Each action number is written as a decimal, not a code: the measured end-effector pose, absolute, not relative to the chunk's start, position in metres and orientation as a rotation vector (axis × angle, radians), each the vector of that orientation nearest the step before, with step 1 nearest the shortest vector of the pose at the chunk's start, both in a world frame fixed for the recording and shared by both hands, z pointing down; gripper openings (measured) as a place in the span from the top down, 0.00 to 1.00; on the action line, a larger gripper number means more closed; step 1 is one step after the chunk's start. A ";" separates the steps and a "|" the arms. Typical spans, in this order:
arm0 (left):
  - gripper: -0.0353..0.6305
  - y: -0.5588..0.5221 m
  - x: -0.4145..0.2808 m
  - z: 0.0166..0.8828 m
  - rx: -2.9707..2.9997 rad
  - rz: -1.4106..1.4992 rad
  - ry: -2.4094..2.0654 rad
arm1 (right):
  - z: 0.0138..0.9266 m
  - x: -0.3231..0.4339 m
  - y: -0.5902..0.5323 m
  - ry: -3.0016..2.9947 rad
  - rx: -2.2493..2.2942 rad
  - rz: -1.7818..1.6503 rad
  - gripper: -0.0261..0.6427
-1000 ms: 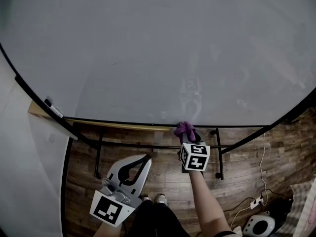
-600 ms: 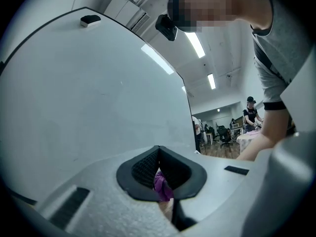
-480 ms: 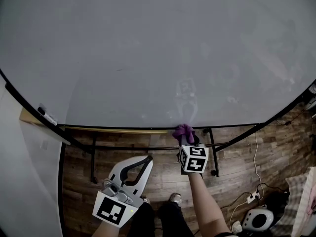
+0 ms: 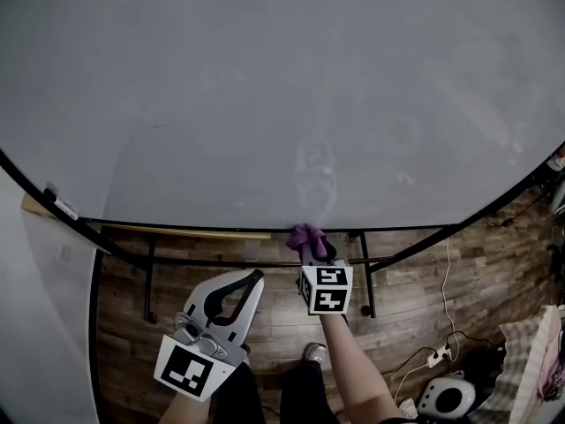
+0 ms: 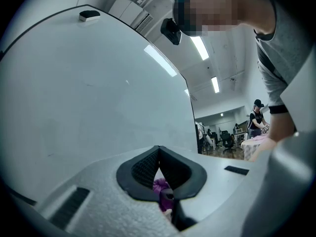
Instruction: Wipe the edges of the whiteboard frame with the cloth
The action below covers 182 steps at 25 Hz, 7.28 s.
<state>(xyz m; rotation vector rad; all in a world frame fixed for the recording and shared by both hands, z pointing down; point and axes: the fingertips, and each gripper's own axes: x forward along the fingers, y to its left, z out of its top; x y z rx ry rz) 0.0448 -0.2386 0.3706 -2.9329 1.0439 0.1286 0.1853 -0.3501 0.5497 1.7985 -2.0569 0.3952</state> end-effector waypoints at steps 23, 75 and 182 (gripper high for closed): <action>0.92 -0.233 0.172 0.366 -2.921 0.094 1.059 | 0.547 0.308 -0.335 -2.100 1.793 0.386 0.87; 0.92 -0.242 0.366 0.358 -2.945 0.076 0.889 | 0.545 0.576 -0.309 -1.894 2.031 0.383 0.87; 0.92 -0.073 0.068 0.314 -2.650 0.061 1.241 | 0.374 0.360 -0.073 -2.174 2.095 0.062 0.87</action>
